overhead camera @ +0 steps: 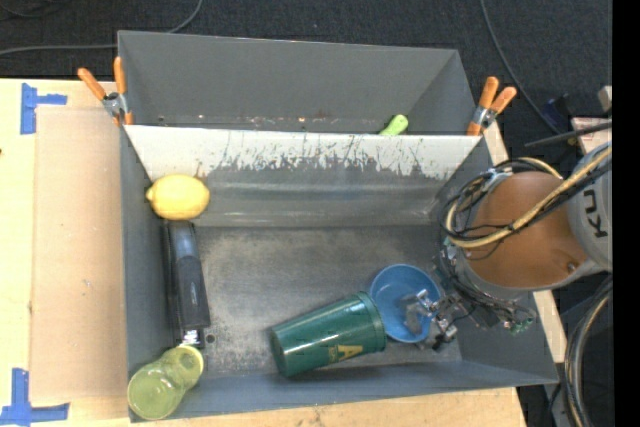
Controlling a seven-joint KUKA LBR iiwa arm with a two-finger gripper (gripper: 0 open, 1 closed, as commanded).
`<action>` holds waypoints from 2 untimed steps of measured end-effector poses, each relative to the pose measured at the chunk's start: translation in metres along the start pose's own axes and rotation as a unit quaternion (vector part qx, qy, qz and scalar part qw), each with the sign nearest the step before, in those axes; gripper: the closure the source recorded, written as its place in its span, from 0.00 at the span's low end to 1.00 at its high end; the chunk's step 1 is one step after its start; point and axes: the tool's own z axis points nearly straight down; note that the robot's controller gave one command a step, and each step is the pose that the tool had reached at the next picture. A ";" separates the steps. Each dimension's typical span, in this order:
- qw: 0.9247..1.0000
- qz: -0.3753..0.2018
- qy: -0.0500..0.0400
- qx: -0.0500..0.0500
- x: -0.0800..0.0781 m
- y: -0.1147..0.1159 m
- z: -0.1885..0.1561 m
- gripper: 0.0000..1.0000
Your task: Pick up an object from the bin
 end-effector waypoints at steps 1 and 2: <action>1.000 0.006 0.001 -0.002 0.006 0.000 0.000 1.00; 1.000 0.001 0.000 -0.001 0.000 -0.002 -0.030 1.00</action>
Offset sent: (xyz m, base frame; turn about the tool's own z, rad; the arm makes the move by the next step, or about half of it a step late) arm 0.0005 -0.0030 0.0294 0.0012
